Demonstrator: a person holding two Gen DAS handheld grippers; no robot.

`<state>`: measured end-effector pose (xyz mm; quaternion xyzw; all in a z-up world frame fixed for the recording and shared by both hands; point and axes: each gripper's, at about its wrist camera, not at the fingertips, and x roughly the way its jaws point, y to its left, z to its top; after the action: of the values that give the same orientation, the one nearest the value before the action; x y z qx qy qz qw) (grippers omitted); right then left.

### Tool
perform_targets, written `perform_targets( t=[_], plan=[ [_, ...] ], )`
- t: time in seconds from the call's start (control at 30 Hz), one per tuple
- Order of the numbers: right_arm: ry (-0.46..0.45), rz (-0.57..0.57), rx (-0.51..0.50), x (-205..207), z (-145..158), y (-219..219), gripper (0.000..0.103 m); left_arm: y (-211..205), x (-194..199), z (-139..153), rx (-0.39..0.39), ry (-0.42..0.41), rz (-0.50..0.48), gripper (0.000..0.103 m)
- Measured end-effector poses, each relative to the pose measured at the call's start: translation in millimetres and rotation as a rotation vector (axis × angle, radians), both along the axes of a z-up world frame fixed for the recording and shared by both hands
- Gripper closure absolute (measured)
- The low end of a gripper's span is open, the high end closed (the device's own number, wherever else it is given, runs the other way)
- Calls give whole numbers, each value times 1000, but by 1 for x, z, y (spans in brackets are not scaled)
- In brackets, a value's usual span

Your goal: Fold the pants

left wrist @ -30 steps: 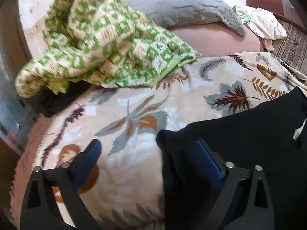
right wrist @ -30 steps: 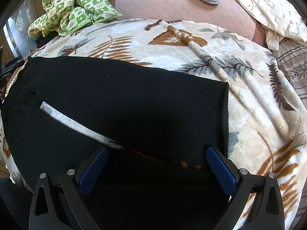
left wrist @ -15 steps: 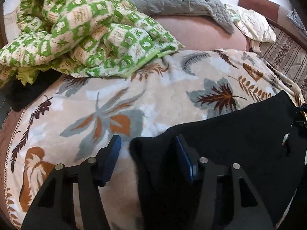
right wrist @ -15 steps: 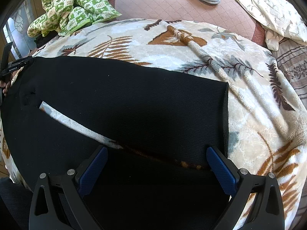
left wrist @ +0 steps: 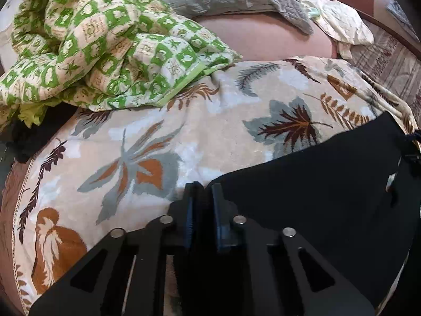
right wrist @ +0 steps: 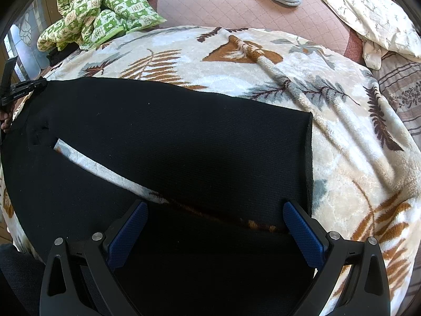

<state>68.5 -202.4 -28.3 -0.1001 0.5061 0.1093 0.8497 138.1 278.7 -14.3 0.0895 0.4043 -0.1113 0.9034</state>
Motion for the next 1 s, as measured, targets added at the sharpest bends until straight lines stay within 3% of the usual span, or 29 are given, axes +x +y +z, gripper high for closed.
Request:
perform_targets(
  t=[0.1, 0.17, 0.3, 0.4, 0.43, 0.47, 0.57, 0.8, 1.0],
  plan=[
    [3, 3, -6, 0, 1, 0, 1, 2, -1, 7, -6, -12, 26, 95],
    [-10, -2, 13, 2, 9, -5, 10, 0, -5, 14, -10, -22, 37, 95],
    [-204, -170, 222, -1, 53, -63, 12, -5, -13, 25, 8, -28, 48, 95],
    [-248, -341, 368, 6, 58, -117, 13, -6, -19, 33, 4, -36, 78, 95],
    [-231, -371, 427, 12, 53, -131, 20, -7, -21, 37, -7, -40, 95, 95],
    [-199, -380, 505, 18, 45, -142, 33, -8, -24, 41, -25, -48, 113, 95],
    [-109, -342, 617, 38, 27, -146, 51, -12, -30, 49, -46, -64, 153, 95],
    [-33, -316, 575, 74, 0, -134, 55, -8, -32, 56, -129, -46, 231, 96],
    [-14, -293, 556, 89, -9, -136, 55, -12, -28, 52, -104, -27, 236, 96]
  ],
)
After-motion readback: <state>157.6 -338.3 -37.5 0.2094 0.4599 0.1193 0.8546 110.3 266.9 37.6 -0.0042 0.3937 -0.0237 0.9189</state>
